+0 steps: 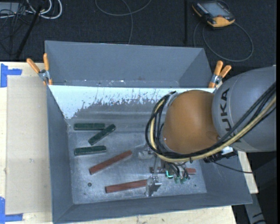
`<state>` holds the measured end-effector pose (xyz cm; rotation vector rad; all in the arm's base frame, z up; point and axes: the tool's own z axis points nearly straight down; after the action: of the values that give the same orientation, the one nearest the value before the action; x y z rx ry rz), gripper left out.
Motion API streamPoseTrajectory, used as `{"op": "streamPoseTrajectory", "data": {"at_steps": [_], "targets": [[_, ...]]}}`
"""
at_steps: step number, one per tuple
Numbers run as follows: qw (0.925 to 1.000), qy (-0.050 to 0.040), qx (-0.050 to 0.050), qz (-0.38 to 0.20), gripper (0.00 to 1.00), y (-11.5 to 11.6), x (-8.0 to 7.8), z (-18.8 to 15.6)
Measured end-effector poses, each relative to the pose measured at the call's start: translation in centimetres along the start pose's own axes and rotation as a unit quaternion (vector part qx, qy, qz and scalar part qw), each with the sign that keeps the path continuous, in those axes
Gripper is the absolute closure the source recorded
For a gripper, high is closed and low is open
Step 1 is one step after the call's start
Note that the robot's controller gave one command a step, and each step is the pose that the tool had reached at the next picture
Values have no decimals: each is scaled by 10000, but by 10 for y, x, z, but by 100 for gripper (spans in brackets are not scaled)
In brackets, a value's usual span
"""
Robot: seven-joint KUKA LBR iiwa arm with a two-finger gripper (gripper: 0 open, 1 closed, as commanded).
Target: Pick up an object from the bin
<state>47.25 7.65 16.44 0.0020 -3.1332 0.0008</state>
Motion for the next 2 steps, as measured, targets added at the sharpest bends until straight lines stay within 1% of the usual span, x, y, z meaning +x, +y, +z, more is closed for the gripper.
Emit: {"op": "streamPoseTrajectory", "data": {"at_steps": [1,2], "targets": [[10000,-29,-3,17,0,0,-2,-2],[9999,-81,-17,-59,100,18,-9,90]]}}
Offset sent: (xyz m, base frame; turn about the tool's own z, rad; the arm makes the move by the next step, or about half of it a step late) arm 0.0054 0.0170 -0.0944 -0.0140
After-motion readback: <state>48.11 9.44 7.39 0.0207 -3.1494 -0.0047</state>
